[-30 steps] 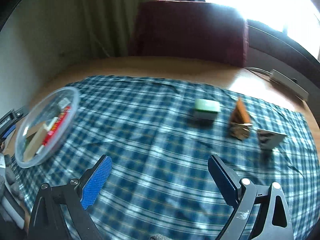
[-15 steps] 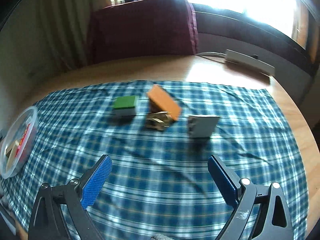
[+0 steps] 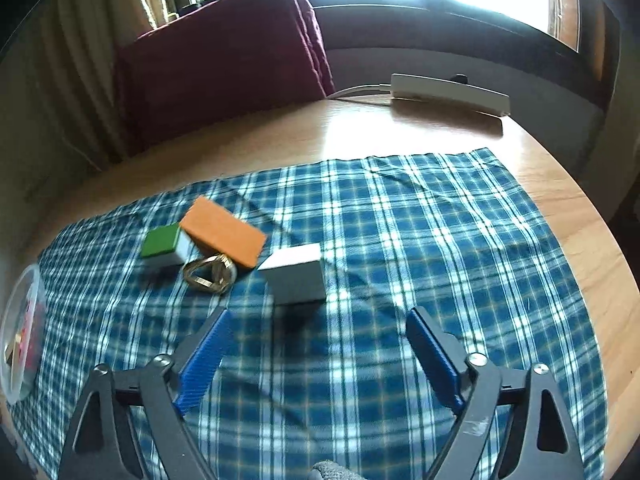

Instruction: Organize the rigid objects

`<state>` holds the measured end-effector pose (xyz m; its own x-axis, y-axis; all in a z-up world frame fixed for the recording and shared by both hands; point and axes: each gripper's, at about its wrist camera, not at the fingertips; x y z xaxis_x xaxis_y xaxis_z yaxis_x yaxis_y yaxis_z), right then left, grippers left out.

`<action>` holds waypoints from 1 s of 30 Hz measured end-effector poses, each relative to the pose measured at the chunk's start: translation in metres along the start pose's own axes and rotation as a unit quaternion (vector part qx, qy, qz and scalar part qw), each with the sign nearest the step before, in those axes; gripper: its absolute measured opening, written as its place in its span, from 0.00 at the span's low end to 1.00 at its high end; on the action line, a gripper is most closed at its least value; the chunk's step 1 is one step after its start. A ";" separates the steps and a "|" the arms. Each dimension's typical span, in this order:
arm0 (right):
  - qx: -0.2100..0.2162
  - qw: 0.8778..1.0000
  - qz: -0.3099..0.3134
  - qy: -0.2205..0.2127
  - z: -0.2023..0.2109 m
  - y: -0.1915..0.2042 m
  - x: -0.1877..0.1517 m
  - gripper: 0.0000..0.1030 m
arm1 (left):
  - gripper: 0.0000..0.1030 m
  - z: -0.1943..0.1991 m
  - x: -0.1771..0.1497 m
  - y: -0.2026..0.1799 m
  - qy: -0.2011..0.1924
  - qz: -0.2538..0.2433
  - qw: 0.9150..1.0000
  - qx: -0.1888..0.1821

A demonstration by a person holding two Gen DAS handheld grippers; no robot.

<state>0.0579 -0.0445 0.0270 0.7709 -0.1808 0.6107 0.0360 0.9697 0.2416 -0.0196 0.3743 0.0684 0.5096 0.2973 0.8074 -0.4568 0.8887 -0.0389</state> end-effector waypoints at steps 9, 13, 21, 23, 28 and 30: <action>-0.006 1.000 0.012 0.011 -0.018 0.000 0.016 0.59 | 0.84 0.007 -0.001 -0.019 0.002 -0.022 1.000 -0.009; -0.002 1.000 0.019 0.011 -0.021 0.001 0.020 0.48 | 0.84 0.008 -0.002 -0.029 0.007 -0.035 0.999 -0.019; 0.012 1.000 0.021 0.010 -0.023 0.001 0.019 0.33 | 0.84 0.011 -0.005 -0.058 0.020 -0.063 0.997 -0.044; 0.019 1.000 0.018 0.009 -0.023 0.001 0.019 0.32 | 0.84 0.012 -0.005 -0.065 0.024 -0.069 0.996 -0.051; 0.034 0.999 0.020 0.004 -0.013 -0.003 0.018 0.32 | 0.84 0.020 -0.006 -0.087 0.029 -0.089 0.993 -0.070; 0.041 0.999 0.022 0.001 -0.010 -0.004 0.018 0.32 | 0.84 0.022 -0.006 -0.095 0.032 -0.098 0.992 -0.078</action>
<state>0.0774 -0.0500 0.0297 0.7725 -0.1376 0.6200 -0.0497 0.9602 0.2750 0.0048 0.2802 0.0801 0.6254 0.1314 0.7692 -0.2286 0.9733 0.0196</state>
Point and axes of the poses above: each gripper's, at about its wrist camera, not at the fingertips, and z roughly against the way its jaws point, y to its left, x to its top, and after that the axes turned 9 degrees about x, right-handed
